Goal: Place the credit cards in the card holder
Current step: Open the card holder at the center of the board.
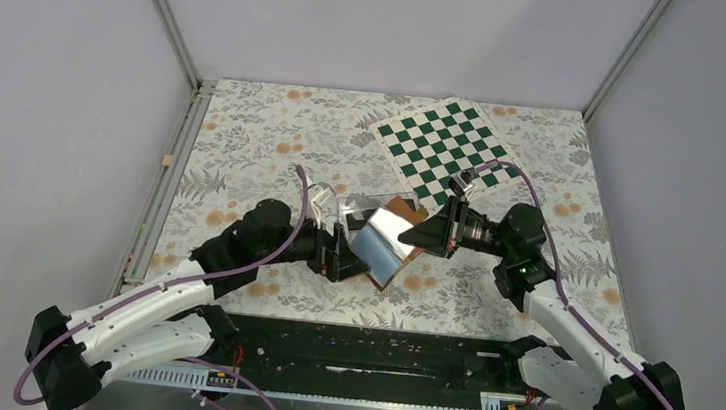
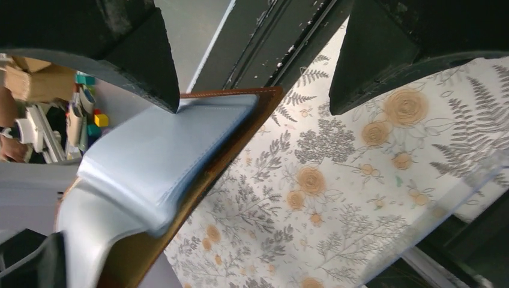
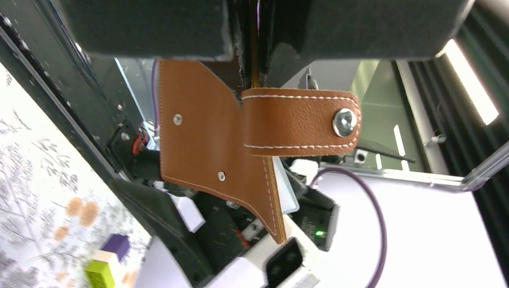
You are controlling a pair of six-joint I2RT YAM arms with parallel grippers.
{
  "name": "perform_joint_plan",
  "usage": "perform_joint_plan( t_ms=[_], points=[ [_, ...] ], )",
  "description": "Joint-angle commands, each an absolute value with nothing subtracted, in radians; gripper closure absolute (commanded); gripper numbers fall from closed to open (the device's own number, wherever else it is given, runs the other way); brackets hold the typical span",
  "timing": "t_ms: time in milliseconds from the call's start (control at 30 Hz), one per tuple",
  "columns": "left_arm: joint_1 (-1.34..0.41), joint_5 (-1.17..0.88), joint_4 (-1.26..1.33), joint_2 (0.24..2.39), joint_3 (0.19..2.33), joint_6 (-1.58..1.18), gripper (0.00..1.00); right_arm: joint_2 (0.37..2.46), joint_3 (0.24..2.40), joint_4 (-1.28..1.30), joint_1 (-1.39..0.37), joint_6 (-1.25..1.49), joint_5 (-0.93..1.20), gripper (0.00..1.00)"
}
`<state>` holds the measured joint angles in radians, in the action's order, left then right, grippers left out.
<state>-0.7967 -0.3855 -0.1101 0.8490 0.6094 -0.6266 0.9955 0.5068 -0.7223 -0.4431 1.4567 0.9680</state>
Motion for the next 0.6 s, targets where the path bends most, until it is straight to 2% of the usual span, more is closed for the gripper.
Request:
perform_joint_plan(
  t_ms=[0,67,267,500,567],
  points=[
    [-0.792,-0.212,-0.212,0.766,0.687,-0.565,0.05,0.887,0.575,-0.244,-0.435,1.147,0.878,1.0],
    [-0.792,-0.121,-0.284,0.725,0.714,-0.547,0.03,0.859,0.557,-0.11,-0.436,1.089,0.794,1.0],
    [-0.79,0.02,-0.461,0.65,0.844,-0.475,0.01,0.86,0.41,-0.094,-0.433,1.075,0.66,1.0],
    [-0.788,-0.069,-0.362,0.64,0.857,-0.526,0.01,0.938,0.221,-0.327,-0.431,1.212,0.531,1.0],
    [-0.788,-0.116,-0.294,0.636,0.842,-0.562,0.01,0.942,0.208,-0.294,-0.431,1.195,0.485,1.0]
  ],
)
